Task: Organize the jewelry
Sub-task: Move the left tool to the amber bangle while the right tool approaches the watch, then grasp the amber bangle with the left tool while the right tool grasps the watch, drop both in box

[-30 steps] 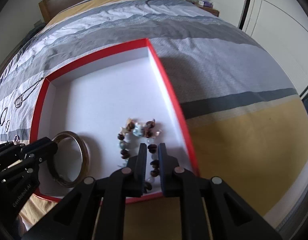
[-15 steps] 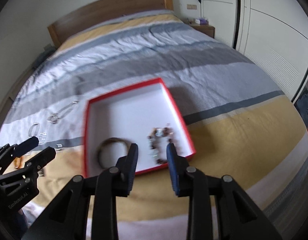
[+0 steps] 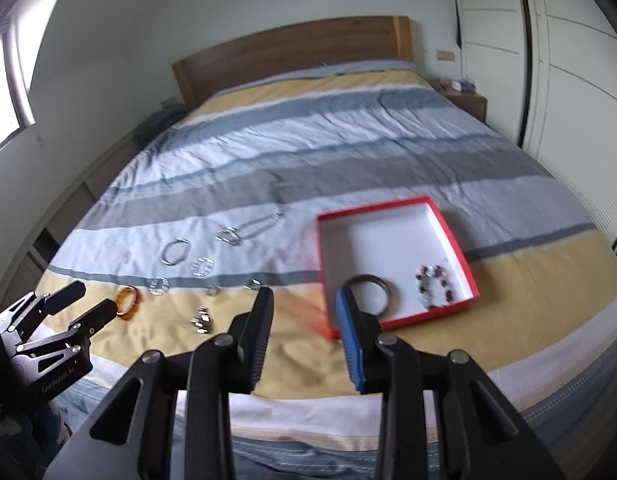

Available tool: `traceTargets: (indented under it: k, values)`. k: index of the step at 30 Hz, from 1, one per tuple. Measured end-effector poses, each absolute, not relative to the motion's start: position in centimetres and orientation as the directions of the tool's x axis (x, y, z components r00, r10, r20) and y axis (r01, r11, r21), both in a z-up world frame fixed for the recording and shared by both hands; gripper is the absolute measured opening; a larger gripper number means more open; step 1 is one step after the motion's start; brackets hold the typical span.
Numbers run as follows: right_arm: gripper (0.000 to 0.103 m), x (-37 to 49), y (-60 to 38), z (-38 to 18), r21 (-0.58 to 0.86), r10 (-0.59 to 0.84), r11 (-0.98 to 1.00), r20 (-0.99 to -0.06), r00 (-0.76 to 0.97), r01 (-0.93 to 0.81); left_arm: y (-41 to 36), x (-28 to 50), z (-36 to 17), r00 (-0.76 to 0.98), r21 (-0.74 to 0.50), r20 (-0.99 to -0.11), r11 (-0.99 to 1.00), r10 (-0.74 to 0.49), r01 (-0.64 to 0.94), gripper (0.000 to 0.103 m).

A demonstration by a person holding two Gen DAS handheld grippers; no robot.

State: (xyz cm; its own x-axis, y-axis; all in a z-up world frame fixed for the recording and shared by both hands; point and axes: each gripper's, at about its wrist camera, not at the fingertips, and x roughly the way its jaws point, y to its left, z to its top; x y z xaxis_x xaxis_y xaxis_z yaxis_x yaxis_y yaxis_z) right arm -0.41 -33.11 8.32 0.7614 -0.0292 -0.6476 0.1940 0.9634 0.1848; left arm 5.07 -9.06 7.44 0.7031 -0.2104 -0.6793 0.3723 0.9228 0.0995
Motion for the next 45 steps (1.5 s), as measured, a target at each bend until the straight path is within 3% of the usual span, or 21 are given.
traceTargets:
  k: [7, 14, 27, 34, 40, 41, 42, 45]
  values:
    - [0.031, -0.4, -29.4, 9.6, 0.186, 0.026, 0.975, -0.632, 0.775, 0.118, 0.0, 5.2, 7.0, 0.721, 0.087, -0.684, 0.968, -0.113, 0.235, 0.060]
    - [0.031, 3.5, -25.5, 5.2, 0.190, 0.120, 0.981, -0.707, 0.697, 0.024, 5.3, 7.4, 2.3, 0.671, 0.066, -0.740, 0.986, -0.054, 0.153, 0.061]
    - [0.033, 14.3, -19.9, -6.2, 0.212, 0.234, 0.972, -0.839, 0.491, -0.101, 5.5, 16.2, -5.1, 0.558, 0.003, -0.825, 0.987, -0.090, 0.164, 0.065]
    - [0.036, 17.4, -19.2, -10.1, 0.223, 0.246, 0.969, -0.868, 0.431, -0.105, 3.0, 21.2, -8.7, 0.515, 0.075, -0.856, 0.975, -0.044, 0.208, 0.065]
    - [0.036, 18.2, -18.8, -11.9, 0.199, 0.236, 0.971, -0.882, 0.407, -0.132, 2.5, 22.7, -11.4, 0.475, 0.077, -0.880, 0.975, -0.032, 0.208, 0.041]
    - [0.034, 18.3, -18.6, -12.0, 0.194, 0.233, 0.972, -0.883, 0.407, -0.136, 2.4, 22.7, -11.5, 0.472, 0.066, -0.880, 0.975, -0.044, 0.214, 0.028]
    - [0.026, 18.3, -18.5, -12.0, 0.179, 0.223, 0.973, -0.885, 0.410, -0.144, 2.1, 22.6, -11.4, 0.470, 0.058, -0.881, 0.974, -0.054, 0.220, 0.015]
    - [0.024, 18.0, -19.1, -11.8, 0.211, 0.247, 0.969, -0.873, 0.420, -0.133, 1.4, 22.4, -11.0, 0.483, 0.082, -0.875, 0.971, -0.038, 0.224, 0.011]
